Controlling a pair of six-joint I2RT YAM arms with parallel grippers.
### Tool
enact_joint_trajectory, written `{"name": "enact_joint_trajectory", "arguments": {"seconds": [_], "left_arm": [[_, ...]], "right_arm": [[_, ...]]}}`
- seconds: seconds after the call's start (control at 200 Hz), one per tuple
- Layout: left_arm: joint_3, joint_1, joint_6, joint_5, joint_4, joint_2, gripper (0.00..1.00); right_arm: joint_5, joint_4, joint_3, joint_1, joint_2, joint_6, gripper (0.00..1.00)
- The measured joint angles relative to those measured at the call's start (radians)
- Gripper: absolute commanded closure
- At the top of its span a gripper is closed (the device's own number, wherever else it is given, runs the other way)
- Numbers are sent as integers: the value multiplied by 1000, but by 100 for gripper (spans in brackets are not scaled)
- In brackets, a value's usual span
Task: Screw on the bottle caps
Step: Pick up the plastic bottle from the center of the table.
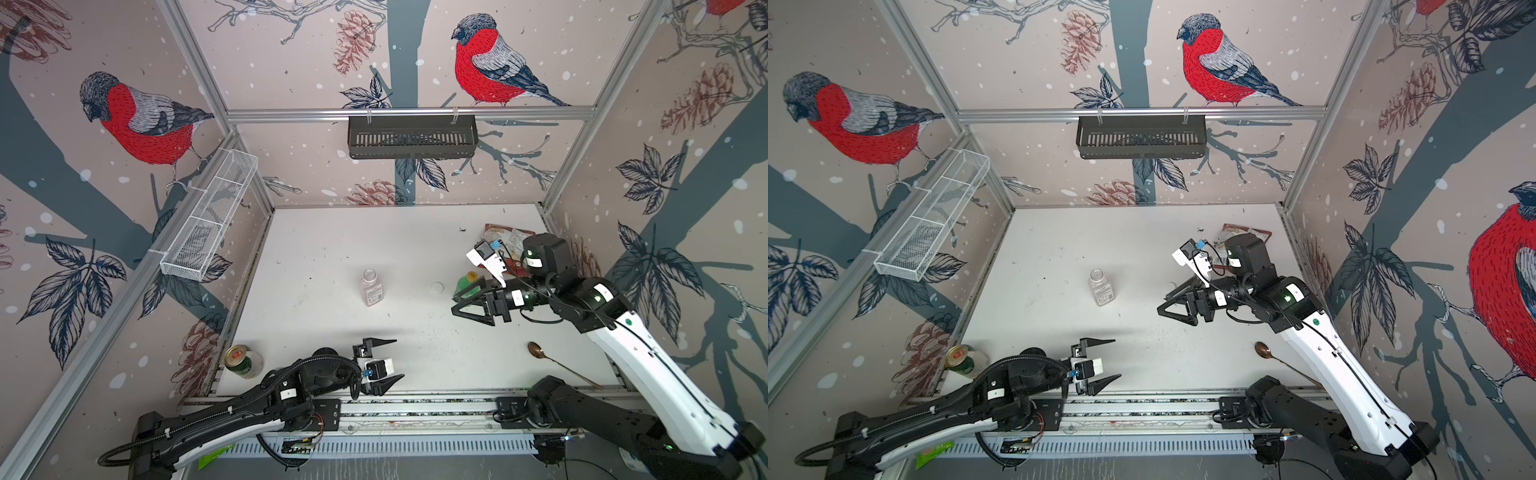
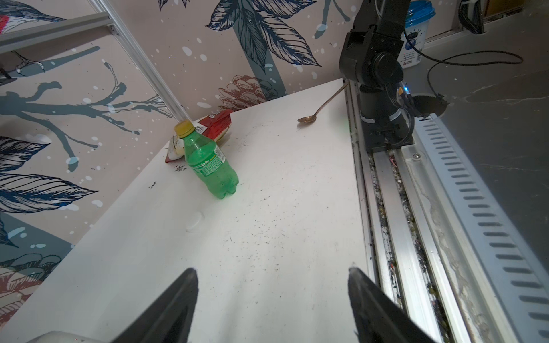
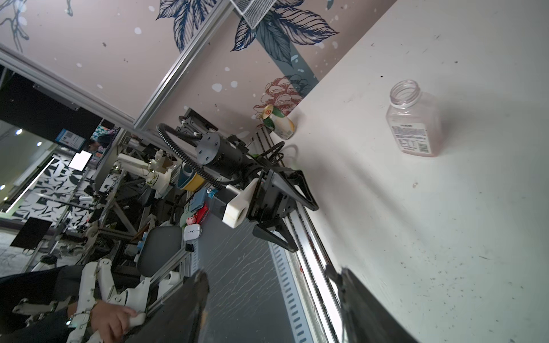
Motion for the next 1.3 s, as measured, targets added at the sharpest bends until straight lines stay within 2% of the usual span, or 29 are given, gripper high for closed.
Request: {"name": "enact_joint_trajectory", "arguments": {"seconds": [0.32, 0.815, 1.301], "left_arm": [[0, 23, -39, -135, 58, 8, 15], [28, 129, -235, -341, 182, 61, 12], [28, 166, -230, -492, 240, 86, 13]], "right_arm": [[-6, 5, -13, 69, 0, -30, 29], [31, 30, -25, 76, 1, -71, 30], [-10, 56, -50, 145, 5, -130, 33]]}}
